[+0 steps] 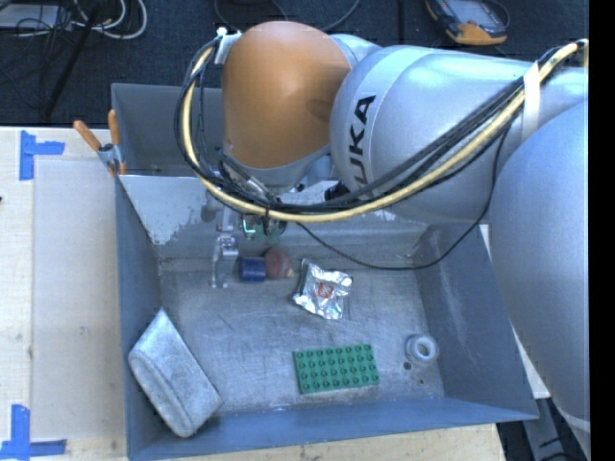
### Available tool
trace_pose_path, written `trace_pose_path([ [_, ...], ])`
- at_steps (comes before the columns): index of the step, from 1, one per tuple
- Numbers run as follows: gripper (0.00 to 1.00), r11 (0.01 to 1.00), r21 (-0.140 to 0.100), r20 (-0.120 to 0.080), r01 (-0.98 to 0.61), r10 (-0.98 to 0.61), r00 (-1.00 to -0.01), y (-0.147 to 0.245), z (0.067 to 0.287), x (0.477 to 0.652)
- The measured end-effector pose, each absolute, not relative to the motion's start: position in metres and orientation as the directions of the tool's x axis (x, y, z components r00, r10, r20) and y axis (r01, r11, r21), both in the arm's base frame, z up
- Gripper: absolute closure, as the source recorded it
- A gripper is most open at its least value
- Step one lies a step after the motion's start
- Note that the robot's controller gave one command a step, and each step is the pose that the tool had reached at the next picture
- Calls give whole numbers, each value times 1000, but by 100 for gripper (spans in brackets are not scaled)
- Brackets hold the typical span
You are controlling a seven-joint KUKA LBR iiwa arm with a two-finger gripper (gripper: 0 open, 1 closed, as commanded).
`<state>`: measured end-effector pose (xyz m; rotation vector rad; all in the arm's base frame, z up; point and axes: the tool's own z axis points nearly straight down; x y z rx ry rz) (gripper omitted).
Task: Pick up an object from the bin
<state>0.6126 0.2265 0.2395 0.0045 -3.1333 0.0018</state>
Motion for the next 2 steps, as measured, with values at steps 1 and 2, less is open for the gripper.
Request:
trace_pose_path([
  [1, 0, 934, -5, 6, 357, 357, -934, 166, 122, 607],
  [2, 0, 947, 1, -4, 321, 321, -947, 97, 98, 606],
])
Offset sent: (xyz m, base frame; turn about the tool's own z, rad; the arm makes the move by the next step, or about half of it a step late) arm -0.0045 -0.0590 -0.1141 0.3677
